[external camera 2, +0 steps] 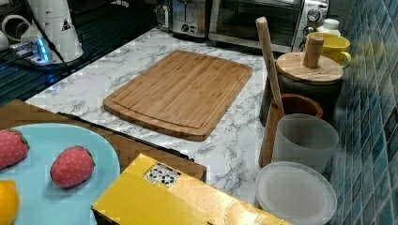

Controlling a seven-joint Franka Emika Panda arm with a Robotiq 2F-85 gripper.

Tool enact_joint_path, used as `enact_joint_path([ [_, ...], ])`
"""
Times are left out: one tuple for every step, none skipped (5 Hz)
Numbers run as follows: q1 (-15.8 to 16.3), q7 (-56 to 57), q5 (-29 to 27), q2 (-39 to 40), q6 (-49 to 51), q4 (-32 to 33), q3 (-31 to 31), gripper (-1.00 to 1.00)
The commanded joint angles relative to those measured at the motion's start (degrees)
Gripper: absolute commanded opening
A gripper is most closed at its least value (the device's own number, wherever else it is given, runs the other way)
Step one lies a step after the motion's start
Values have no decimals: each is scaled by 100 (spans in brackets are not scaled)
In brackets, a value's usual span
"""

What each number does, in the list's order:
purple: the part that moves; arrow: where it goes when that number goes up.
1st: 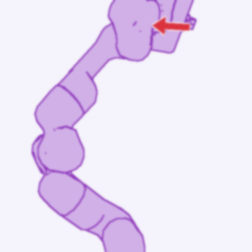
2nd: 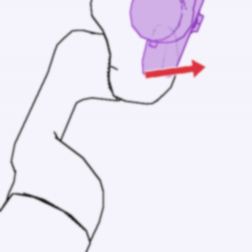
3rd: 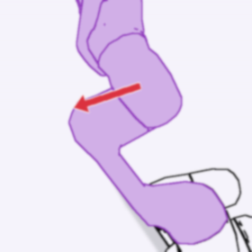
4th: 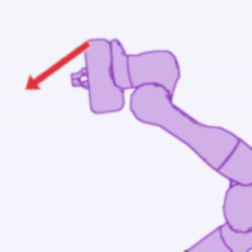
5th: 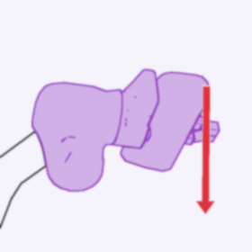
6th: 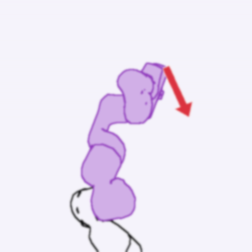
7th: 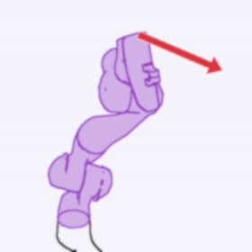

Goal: Close the oven.

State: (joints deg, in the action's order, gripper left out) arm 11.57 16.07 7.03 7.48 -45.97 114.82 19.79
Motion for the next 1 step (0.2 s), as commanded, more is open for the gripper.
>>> enact_joint_path([
  [-46,-381,-285,-940,-239,48,-65,-100],
])
